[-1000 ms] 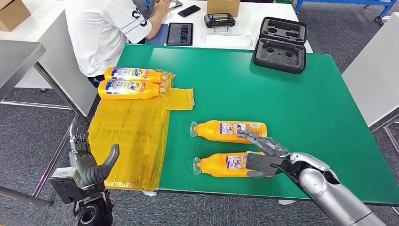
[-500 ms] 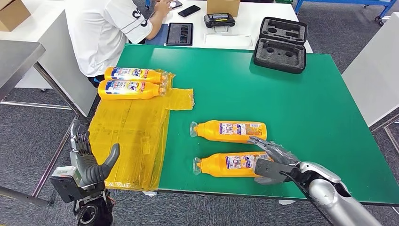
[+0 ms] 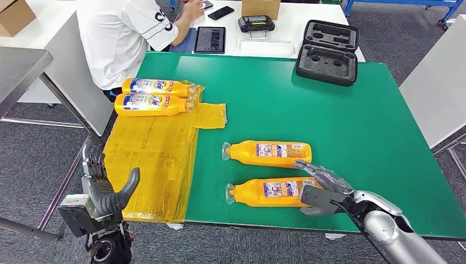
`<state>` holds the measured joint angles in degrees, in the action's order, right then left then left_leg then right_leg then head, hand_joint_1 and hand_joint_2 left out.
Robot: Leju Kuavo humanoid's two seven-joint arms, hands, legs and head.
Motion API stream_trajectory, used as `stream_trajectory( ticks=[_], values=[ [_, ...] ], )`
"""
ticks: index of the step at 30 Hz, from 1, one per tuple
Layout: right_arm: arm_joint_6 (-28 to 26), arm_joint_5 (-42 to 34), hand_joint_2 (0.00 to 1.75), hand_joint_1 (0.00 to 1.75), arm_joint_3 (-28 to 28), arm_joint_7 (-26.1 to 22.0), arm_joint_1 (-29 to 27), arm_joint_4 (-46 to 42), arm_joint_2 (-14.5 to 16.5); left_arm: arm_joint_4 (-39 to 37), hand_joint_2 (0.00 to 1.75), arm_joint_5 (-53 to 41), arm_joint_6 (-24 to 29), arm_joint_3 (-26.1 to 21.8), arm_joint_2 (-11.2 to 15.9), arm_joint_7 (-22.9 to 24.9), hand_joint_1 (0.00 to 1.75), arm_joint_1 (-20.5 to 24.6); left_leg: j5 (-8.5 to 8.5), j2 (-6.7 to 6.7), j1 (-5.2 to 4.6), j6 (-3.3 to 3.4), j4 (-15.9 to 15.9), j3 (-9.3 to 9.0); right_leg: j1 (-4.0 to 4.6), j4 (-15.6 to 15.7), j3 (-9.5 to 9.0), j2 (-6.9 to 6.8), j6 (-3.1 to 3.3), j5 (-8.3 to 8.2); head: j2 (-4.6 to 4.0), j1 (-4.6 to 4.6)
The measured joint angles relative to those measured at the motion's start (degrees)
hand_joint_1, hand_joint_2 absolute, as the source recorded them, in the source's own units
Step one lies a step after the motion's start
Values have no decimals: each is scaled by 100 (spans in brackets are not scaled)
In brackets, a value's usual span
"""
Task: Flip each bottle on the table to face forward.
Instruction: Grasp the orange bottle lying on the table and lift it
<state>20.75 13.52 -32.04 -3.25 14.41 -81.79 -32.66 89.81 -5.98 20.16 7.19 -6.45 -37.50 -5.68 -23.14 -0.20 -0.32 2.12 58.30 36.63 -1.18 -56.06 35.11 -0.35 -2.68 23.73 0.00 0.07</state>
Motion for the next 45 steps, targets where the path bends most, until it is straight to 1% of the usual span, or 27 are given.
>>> stream_trajectory(
  ticks=[6, 11, 14, 18, 23, 28, 33, 45],
  values=[
    [32, 27, 175, 0, 137, 98, -73, 58, -1, -4, 175, 60, -25, 0, 0, 8, 0, 0, 0, -1, 0, 0, 0, 1, 0, 0, 0, 0, 0, 0, 0, 0],
    [260, 143, 175, 0, 154, 35, 52, 406, 62, -20, 175, 63, -24, 0, 0, 8, 0, 4, -1, 0, 0, 0, 0, 1, 0, 0, 0, 1, 0, 0, 0, 0],
    [471, 133, 175, 0, 62, -28, 291, 711, 110, -34, 175, 66, -28, 0, 0, 9, 0, 16, 1, 1, 0, 1, 0, 1, 0, 0, -1, 1, 0, -1, 0, 1],
    [679, -46, 175, 0, -210, -86, 752, 1181, 181, -69, 175, 77, -33, 0, -2, 12, 0, 60, 4, 2, 0, 1, 0, 1, 0, -1, -2, 2, -1, -3, 0, 0],
    [767, -228, 175, 0, -672, -156, 1355, 1791, 327, -93, 175, 87, 2, 0, -25, 14, 0, 78, 6, 2, 0, 2, 0, 0, 0, -2, -2, 1, -1, -3, 0, 1],
    [801, -302, 175, 0, -1024, -158, 1741, 2209, 503, -94, 175, 105, 19, 0, -35, 16, 0, 85, 6, 1, 0, 2, 0, 0, 1, -2, -2, 0, -1, -3, 0, 1],
    [725, -312, 175, 0, -1209, -158, 1795, 2320, 567, -94, 175, 150, 32, 1, -35, 24, 0, 53, 5, 0, 0, 3, 0, 0, 0, -1, -2, -1, -2, -3, -1, 0],
    [722, -374, 175, 0, -1390, -140, 1709, 2314, 499, -94, 175, 184, 31, 8, -33, 14, 0, -34, 5, 0, 0, 3, 0, -1, 0, -1, -2, -1, -2, -3, 0, 1]
  ],
)
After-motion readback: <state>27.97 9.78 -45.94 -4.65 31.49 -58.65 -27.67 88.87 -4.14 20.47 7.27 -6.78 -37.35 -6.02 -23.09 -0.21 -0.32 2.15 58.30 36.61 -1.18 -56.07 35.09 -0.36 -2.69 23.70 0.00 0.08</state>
